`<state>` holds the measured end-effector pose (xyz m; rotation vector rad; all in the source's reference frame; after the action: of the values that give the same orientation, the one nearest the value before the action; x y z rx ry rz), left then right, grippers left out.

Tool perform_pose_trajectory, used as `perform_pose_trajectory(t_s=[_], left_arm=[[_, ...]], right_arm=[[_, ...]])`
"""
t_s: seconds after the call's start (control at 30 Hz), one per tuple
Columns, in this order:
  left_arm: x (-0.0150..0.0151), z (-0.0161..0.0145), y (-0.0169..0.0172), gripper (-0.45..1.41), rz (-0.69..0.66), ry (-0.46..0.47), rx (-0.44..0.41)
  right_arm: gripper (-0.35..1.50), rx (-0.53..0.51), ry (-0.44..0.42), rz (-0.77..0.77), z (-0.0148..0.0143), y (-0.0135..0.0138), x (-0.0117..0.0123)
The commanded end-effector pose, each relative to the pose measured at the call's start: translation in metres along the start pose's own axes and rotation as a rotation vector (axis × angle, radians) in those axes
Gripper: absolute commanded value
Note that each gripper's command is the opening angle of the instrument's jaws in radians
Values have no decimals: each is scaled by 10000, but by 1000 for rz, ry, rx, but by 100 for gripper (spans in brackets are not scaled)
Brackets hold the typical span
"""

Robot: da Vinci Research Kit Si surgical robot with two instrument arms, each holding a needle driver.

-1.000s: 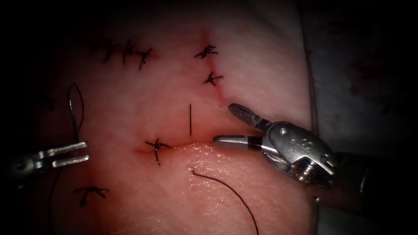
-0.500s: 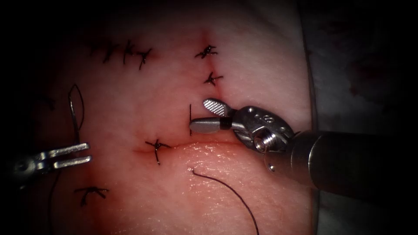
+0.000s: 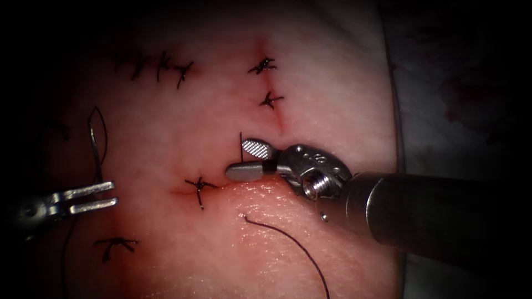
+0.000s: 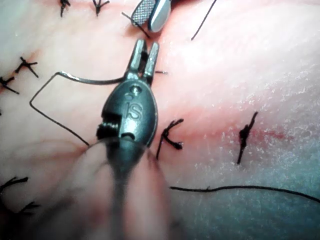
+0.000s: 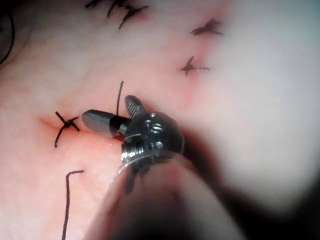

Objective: Wound Closure
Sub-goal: Adjust the suture tail with the right gripper.

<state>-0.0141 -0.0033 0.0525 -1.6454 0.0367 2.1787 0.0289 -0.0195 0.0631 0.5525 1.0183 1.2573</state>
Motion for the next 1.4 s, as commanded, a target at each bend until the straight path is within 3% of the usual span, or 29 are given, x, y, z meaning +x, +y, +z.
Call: perform_pose_trajectory(t_s=[0.03,0.37,0.9,1.4], left_arm=[[-5,7,0,-45,2,1,-2],[-5,6,0,-45,2,0,-5],[-9,9,-5,-45,2,1,-6],[-43,58,-56,-45,-6,-5,27]], right_arm=[[-35,-11,-29,-96,11,3,7],[-35,-38,-1,-93,9,5,21],[-35,-12,165,-125,-11,-20,75],[-35,-9,207,-135,-19,-23,90]])
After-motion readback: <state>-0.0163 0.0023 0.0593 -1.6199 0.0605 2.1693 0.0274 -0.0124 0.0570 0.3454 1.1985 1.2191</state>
